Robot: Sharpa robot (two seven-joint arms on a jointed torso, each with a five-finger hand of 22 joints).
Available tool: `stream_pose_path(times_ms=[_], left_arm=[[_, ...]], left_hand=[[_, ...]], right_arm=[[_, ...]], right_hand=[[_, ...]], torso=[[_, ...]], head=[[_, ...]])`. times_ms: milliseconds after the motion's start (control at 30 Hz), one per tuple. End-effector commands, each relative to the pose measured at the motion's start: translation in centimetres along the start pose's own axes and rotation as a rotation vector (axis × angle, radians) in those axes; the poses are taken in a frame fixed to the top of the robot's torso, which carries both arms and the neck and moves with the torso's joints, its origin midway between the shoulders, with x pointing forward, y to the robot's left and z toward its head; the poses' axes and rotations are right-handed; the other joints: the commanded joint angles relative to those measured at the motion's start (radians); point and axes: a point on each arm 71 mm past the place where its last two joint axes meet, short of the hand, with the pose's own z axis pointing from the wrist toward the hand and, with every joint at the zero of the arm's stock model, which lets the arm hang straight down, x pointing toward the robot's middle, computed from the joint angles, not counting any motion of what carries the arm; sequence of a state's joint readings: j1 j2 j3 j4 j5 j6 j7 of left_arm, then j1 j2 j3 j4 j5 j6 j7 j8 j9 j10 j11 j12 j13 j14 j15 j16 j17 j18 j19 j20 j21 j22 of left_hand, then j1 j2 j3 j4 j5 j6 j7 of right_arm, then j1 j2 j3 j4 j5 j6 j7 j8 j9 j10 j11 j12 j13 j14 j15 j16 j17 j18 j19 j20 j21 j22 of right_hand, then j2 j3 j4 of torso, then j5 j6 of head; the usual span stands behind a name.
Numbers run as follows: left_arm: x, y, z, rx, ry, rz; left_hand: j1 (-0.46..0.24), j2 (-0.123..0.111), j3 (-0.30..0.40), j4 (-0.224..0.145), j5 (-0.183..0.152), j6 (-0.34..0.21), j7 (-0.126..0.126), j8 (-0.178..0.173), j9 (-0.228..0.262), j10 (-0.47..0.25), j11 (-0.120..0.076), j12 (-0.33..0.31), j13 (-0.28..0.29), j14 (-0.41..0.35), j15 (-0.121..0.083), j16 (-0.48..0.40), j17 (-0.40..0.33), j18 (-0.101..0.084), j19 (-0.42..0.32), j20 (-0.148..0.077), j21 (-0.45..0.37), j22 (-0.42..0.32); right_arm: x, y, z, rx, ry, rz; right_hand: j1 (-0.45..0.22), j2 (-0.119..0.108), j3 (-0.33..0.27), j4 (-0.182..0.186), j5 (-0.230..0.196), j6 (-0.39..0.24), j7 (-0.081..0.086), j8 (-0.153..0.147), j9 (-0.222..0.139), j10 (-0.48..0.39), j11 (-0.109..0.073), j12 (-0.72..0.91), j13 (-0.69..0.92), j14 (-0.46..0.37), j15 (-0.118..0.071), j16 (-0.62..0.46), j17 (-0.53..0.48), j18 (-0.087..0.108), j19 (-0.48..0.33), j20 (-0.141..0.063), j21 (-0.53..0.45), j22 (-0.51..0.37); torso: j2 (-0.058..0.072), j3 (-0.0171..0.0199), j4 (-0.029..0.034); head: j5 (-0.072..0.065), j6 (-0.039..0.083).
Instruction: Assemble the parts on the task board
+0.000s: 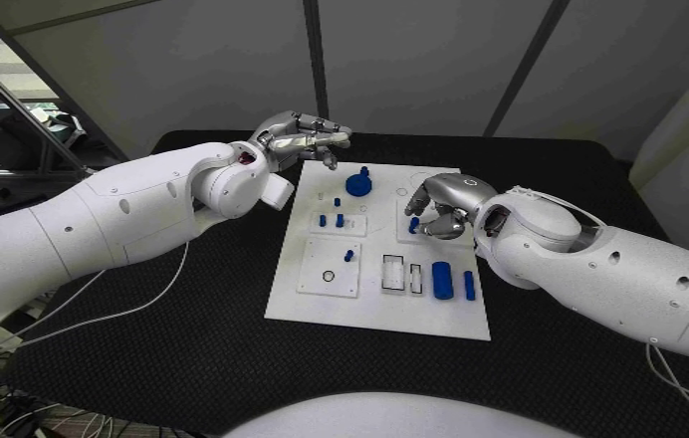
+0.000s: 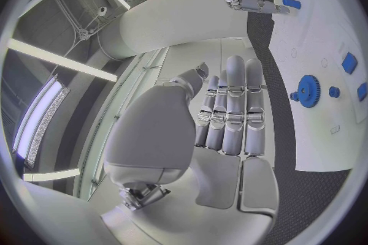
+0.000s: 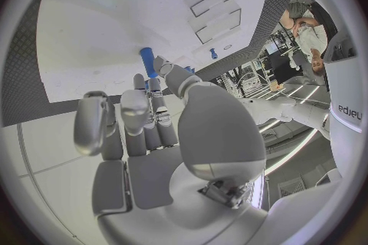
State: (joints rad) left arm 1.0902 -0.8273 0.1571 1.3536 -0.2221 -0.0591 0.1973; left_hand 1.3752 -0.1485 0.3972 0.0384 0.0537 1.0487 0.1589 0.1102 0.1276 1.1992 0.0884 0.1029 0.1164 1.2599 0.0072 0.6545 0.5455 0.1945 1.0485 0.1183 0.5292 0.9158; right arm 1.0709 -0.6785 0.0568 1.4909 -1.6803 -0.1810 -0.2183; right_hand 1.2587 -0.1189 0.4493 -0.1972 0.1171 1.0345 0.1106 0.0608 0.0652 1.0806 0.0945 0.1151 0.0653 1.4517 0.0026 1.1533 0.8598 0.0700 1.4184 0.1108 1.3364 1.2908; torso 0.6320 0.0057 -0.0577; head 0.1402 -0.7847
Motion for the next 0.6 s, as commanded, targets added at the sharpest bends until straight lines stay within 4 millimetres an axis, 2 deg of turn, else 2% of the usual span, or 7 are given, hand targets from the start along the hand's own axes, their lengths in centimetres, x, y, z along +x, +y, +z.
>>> stream_pose_path(times_ms=[33,167,267,600], left_arm=[[0.17,-0.14,0.08,0.004,0.014,-0.008],[0.18,-0.13,0.1,0.004,0.014,-0.008],[0.19,-0.13,0.11,0.003,0.015,-0.008],[0.14,-0.09,0.11,0.0,0.015,-0.008]], left_hand=[[-0.004,0.001,-0.007,0.0,-0.006,-0.004,-0.002,-0.006,0.001,-0.005,0.004,-0.003,0.001,-0.001,0.007,-0.004,-0.002,-0.013,0.005,0.003,-0.006,-0.001],[-0.004,0.001,-0.007,0.0,-0.006,-0.004,-0.002,-0.006,0.001,-0.005,0.004,-0.003,0.001,-0.001,0.007,-0.004,-0.002,-0.013,0.005,0.003,-0.006,-0.001],[-0.003,0.002,-0.008,0.0,-0.006,-0.003,-0.002,-0.006,0.001,-0.005,0.004,-0.003,0.001,-0.002,0.007,-0.005,-0.002,-0.013,0.006,0.003,-0.007,-0.002],[-0.003,0.002,-0.008,0.001,-0.006,-0.003,-0.002,-0.006,0.001,-0.005,0.004,-0.003,0.001,-0.002,0.007,-0.005,-0.002,-0.013,0.006,0.003,-0.007,-0.002]], right_arm=[[0.34,0.11,0.25,-0.004,0.053,-0.017],[0.61,0.19,0.52,0.0,0.079,-0.021],[0.78,0.21,0.68,0.006,0.095,-0.025],[0.99,0.13,0.97,0.024,0.109,-0.042]], right_hand=[[-0.001,0.017,0.026,0.003,-0.004,-0.006,0.006,0.003,0.0,0.037,-0.009,0.006,0.0,0.008,-0.007,0.014,0.015,-0.003,0.014,-0.004,0.016,0.018],[-0.007,0.027,0.062,0.008,-0.004,0.005,0.019,0.006,0.002,0.088,-0.023,0.005,0.0,0.012,-0.019,0.03,0.031,-0.007,0.025,-0.016,0.033,0.039],[-0.009,0.031,0.076,0.01,-0.005,0.021,0.022,0.011,0.004,0.115,-0.026,0.004,0.001,0.013,-0.022,0.036,0.037,-0.01,0.032,-0.02,0.043,0.05],[-0.013,0.037,0.096,0.017,-0.006,0.057,0.021,0.018,0.007,0.145,-0.029,-0.009,0.0,0.013,-0.024,0.042,0.039,-0.013,0.037,-0.023,0.052,0.062]], torso=[[0.0,0.0004,-0.0005],[0.0,0.001,-0.0016],[-0.001,0.0004,-0.0019],[0.0,0.0007,-0.0016]], head=[[0.002,-0.001],[0.003,-0.002],[0.003,-0.003],[0.004,-0.006]])
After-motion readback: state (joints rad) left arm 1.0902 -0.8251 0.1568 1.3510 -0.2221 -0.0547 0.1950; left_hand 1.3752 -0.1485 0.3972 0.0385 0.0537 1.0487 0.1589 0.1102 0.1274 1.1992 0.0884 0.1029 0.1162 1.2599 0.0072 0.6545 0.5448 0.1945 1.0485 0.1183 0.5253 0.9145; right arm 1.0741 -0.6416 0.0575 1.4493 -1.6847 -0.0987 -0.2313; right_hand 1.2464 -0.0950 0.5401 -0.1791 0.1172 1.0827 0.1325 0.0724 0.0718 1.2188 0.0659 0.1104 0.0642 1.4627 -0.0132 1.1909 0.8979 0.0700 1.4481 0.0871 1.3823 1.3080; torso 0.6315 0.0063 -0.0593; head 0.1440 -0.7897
